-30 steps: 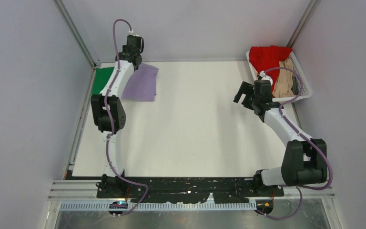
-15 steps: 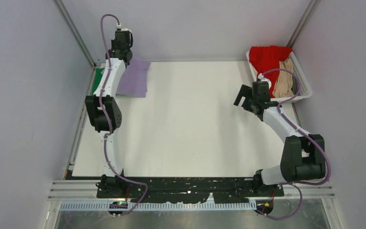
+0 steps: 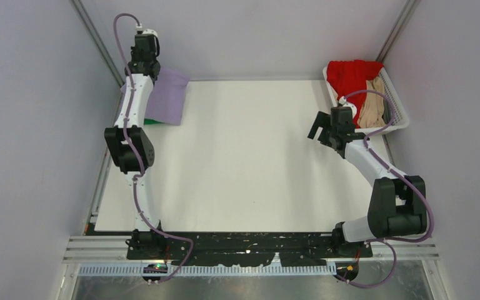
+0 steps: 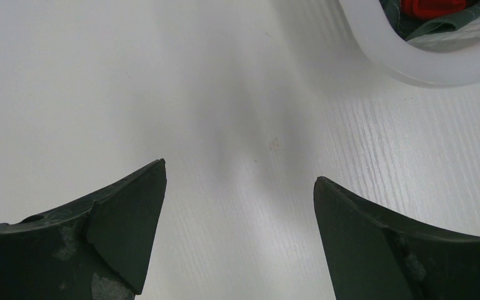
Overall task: Fold and stack the t-shirts
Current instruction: Put the neatly folded tshirt into the corner of the board with the left arm, then reset both arms
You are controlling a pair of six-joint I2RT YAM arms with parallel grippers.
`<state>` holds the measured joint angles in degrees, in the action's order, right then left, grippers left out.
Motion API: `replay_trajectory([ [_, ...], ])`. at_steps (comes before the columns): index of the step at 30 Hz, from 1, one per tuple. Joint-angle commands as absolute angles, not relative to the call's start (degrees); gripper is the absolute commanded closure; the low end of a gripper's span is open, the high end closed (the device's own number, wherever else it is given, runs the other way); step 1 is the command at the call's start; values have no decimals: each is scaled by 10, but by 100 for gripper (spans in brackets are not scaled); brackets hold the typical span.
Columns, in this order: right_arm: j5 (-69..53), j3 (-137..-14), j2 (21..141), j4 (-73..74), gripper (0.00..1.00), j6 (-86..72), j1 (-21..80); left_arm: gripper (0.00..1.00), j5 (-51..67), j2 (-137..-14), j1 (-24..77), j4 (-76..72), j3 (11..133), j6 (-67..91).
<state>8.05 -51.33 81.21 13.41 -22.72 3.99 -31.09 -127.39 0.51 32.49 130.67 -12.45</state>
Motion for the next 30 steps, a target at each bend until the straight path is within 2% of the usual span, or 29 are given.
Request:
replay_trajectory([
  [1,100,-541,814,130,5,-222,38,100,-291,-1257,-29,274,1350,-101],
  [14,110,-551,821,146,5,-221,38,99,-253,-1324,-68,258,1348,-59],
  [15,111,-551,822,147,5,-221,38,95,-255,-1331,-70,257,1351,-53],
  [16,112,-552,822,149,5,-221,38,86,-257,-1337,-72,253,1354,-52],
  [17,112,-553,823,150,5,-221,38,69,-265,-1342,-74,248,1356,-53],
  [19,114,-556,825,157,5,-221,38,23,-298,-1353,-76,239,1367,-58],
  [20,116,-560,825,164,5,-221,38,5,-311,-1357,-75,248,1383,-62],
  [21,117,-561,826,167,5,-221,38,1,-316,-1355,-74,264,1395,-60],
  [24,121,-559,814,173,5,-225,38,0,-316,-1315,-71,267,1384,-43],
  [30,109,-538,770,169,5,-235,38,0,-249,-1191,-48,253,1277,-9],
])
